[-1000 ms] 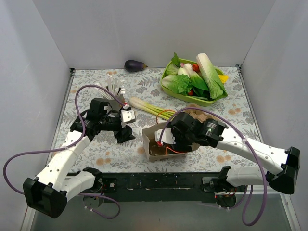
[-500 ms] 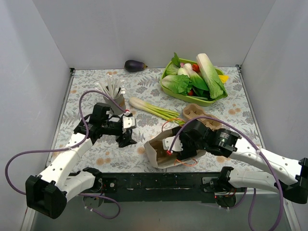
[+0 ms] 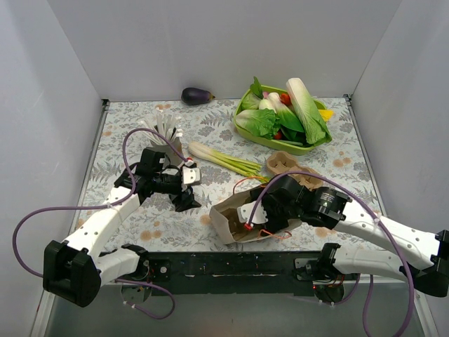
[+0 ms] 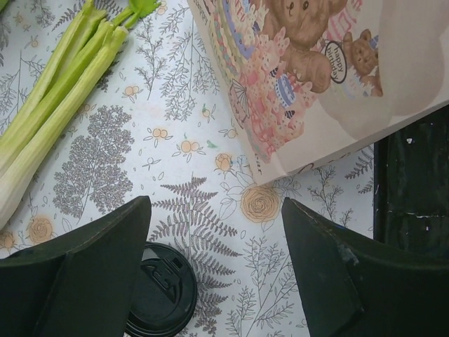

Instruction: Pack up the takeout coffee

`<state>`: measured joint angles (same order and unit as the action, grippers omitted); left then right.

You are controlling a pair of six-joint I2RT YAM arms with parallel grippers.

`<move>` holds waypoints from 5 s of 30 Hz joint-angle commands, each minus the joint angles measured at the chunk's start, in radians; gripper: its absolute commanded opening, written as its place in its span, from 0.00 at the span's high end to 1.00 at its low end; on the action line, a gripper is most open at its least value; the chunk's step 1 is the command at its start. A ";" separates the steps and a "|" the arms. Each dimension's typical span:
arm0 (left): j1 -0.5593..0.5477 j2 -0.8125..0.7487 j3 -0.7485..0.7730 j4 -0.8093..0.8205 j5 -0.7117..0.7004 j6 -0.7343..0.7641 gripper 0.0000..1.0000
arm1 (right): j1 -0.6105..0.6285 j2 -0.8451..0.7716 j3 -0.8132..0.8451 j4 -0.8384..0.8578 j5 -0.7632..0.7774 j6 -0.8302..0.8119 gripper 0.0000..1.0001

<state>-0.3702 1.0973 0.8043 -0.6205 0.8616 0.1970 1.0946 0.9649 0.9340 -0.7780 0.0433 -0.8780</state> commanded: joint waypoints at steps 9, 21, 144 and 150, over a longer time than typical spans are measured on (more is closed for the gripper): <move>0.002 -0.002 0.035 0.008 0.016 0.021 0.25 | -0.004 0.044 0.071 -0.185 -0.131 -0.065 0.99; 0.002 0.006 0.045 0.004 -0.004 0.018 0.25 | -0.101 0.115 0.098 -0.265 -0.272 -0.171 0.99; -0.484 0.050 0.380 0.189 -0.378 -0.522 1.00 | -0.041 0.066 0.054 -0.049 0.178 -0.049 0.99; -0.483 0.024 0.345 0.211 -0.363 -0.507 1.00 | -0.041 0.092 0.046 -0.041 0.185 -0.018 0.99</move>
<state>-0.8513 1.1687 1.1748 -0.4496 0.4683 -0.3183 1.0481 1.0462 0.9775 -0.8482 0.2127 -0.9279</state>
